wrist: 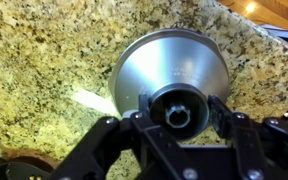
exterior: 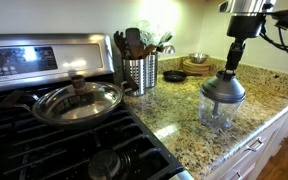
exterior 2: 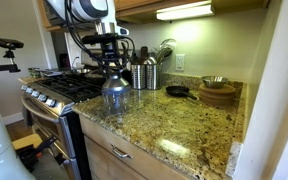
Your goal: Put the slicer in the container then put the grey cover on top of the container
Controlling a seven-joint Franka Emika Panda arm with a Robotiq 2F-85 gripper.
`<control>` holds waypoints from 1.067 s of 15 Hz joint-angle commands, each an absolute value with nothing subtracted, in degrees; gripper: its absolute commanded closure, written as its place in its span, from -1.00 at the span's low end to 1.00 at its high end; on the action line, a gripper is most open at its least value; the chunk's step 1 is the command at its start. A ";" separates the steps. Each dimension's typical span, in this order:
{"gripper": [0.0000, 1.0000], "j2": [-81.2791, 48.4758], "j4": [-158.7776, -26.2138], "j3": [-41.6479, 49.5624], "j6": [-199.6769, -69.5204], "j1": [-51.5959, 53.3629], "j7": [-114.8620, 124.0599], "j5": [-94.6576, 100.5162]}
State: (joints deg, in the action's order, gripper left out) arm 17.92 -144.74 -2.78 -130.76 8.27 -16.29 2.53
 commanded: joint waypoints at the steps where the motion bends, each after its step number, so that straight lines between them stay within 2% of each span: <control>1: 0.30 16.39 -142.72 -3.12 -129.43 8.16 -15.69 2.23; 11: 0.30 16.92 -143.80 -3.18 -128.88 7.94 -15.49 2.52; 12: -0.68 16.85 -143.72 -3.18 -128.64 7.94 -15.51 2.51; 13: -0.72 16.96 -143.78 -3.21 -128.55 7.90 -15.41 2.65; 15: -0.94 17.31 -143.68 -3.19 -127.57 7.85 -15.37 2.68; 16: -0.98 17.41 -143.60 -3.17 -127.08 7.86 -15.44 2.64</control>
State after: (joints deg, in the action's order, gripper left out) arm 16.32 -143.91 -2.86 -129.63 8.26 -16.29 2.58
